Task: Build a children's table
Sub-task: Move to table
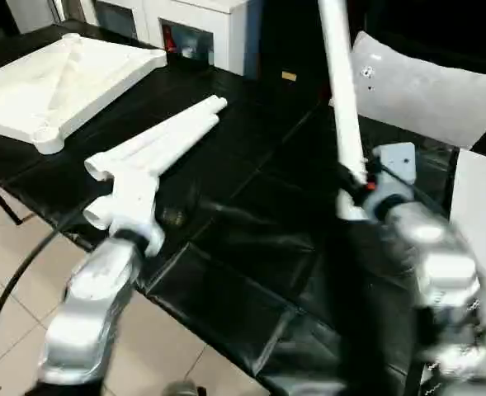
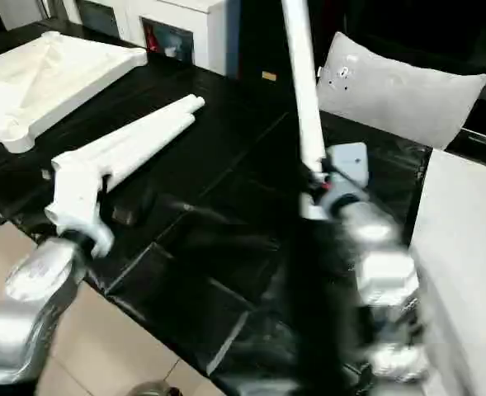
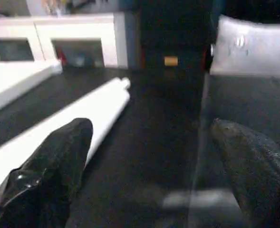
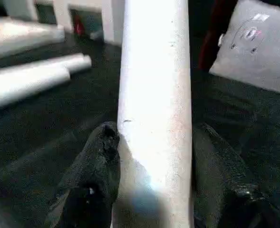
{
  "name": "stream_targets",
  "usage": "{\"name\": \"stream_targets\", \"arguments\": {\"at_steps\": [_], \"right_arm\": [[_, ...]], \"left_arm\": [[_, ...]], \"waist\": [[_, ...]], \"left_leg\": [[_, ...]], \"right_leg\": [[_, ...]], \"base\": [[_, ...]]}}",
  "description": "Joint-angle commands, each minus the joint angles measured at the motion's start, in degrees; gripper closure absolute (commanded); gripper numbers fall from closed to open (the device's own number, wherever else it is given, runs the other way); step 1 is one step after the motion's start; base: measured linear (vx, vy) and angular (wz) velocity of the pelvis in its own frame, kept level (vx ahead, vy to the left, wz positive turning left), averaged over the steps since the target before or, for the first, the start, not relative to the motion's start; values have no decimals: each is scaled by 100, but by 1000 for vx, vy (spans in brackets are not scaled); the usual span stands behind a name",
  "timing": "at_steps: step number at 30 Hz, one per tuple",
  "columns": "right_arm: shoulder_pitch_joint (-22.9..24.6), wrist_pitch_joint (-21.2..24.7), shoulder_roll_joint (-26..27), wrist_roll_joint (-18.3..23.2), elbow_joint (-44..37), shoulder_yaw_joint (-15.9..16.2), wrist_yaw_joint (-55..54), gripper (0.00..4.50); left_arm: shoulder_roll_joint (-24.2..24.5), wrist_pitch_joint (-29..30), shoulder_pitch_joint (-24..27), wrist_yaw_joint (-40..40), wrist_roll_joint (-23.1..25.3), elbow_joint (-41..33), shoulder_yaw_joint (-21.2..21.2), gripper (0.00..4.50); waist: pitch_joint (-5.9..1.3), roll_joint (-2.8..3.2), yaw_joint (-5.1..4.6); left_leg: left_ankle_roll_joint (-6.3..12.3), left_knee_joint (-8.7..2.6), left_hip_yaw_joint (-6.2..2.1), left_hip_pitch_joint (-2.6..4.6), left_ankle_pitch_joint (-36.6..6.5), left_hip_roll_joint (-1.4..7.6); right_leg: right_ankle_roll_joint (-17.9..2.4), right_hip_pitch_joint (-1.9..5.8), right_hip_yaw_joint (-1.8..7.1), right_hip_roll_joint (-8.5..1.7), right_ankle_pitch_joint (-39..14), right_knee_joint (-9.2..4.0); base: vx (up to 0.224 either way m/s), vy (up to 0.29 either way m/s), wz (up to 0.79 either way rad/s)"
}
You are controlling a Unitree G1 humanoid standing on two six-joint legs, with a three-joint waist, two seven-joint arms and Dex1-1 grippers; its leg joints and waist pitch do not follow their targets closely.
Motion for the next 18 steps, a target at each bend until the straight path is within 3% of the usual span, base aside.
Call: {"name": "stream_targets", "arguments": {"at_steps": [1,2,3,4,5,6,7,8,9,10,11,12,13,14,15,16,17,18], "right_arm": [[183,152,88,-120,-441,9,-290,261],[244,187,126,-144,-529,45,-329,261],[326,297,168,-142,-694,92,-397,261],[390,329,206,-145,-795,128,-443,261],[435,361,245,-164,-883,141,-484,261],[459,384,254,-172,-917,152,-489,261],[526,450,265,-211,-1009,191,-503,261],[552,476,259,-237,-1045,207,-524,261],[590,504,288,-208,-1078,160,-572,261],[597,516,291,-200,-1092,158,-583,261],[635,550,285,-184,-1152,166,-617,261],[664,558,261,-199,-1180,194,-614,261],[684,571,248,-211,-1203,212,-613,261],[738,591,237,-239,-1249,254,-615,261],[752,603,238,-244,-1267,265,-622,261],[766,607,239,-239,-1278,280,-612,261],[799,614,219,-245,-1272,311,-579,261],[833,636,202,-249,-1258,330,-545,261]], "left_arm": [[65,211,-139,83,98,-145,57,10],[115,242,-138,58,120,-166,42,10],[169,298,-130,37,127,-209,52,10],[224,341,-128,18,122,-240,94,10],[253,372,-125,27,127,-250,128,10],[268,389,-123,34,130,-252,150,10],[311,433,-110,49,134,-257,210,10],[329,449,-105,58,140,-262,228,10],[390,466,-82,45,152,-283,272,10],[395,476,-80,43,150,-288,278,10],[425,543,-70,37,152,-329,307,10],[447,597,-62,37,168,-378,310,10],[460,634,-55,37,176,-414,312,10],[478,717,-28,30,160,-513,322,10],[482,738,-22,29,150,-535,326,10],[486,756,-11,29,144,-559,331,10],[494,790,29,26,141,-603,334,10],[509,831,73,22,150,-638,332,10]], "waist": [[-346,-102,109],[-332,-146,215],[-326,-204,270],[-332,-141,351],[-318,-146,363],[-327,-168,345],[-339,-147,297],[-348,-69,220],[-313,34,166],[-297,244,-209],[-402,308,-301],[-411,272,-320],[-324,325,-294],[-331,201,-418],[-363,118,-483],[-426,-88,-472],[-656,-512,-93],[-500,-324,-49]], "left_leg": [[-75,-61,-153,195,-1325,150],[66,109,-268,55,-1153,57],[111,351,-549,-231,-916,-5],[68,484,-699,-294,-887,-49],[-34,607,-896,-338,-867,-158],[-86,593,-923,-357,-840,-237],[-48,435,-945,-279,-746,-380],[161,92,-896,-72,-640,-451],[335,-146,-881,133,-734,-400],[860,-590,-856,433,-1520,-20],[1052,-879,-722,180,-1970,303],[1112,-863,-714,275,-1758,379],[961,-907,-531,217,-1586,390],[277,-940,-296,371,-1396,357],[-88,-976,-252,470,-1328,376],[-1258,-964,-8,506,-1537,328],[-1269,474,-301,-301,-1559,-72],[-606,862,-834,-592,-1362,73]], "right_leg": [[223,130,1009,-764,-3715,-777],[88,311,1376,-935,-3839,-836],[-163,576,1741,-1171,-3821,-843],[-298,604,1893,-1245,-3786,-869],[-521,537,1986,-1067,-3561,-867],[-573,518,1972,-887,-3457,-845],[-482,442,1936,-531,-3297,-850],[-148,311,1847,-178,-3258,-888],[88,104,1710,20,-3175,-866],[163,-483,724,291,-2477,25],[-15,-361,5,-53,-1658,951],[-77,-383,-213,-179,-1346,958],[-153,-464,-394,-226,-1183,1001],[-196,-291,-724,-365,-750,895],[-191,-218,-737,-437,-659,785],[-431,41,-542,-769,-758,426],[-554,754,698,-2030,-1388,-245],[-357,801,649,-2660,-1295,-510]], "base": [[4,72,-41],[4,72,-41],[28,123,-63],[26,190,-73],[26,190,-73],[1,241,-67],[-26,300,-64],[-26,300,-64],[-58,351,-57],[-84,364,-48],[-84,364,-48],[-91,358,-46],[-66,327,-56],[-66,327,-56],[-50,284,-71],[-46,226,-78],[-46,226,-78],[-50,198,-64]]}}
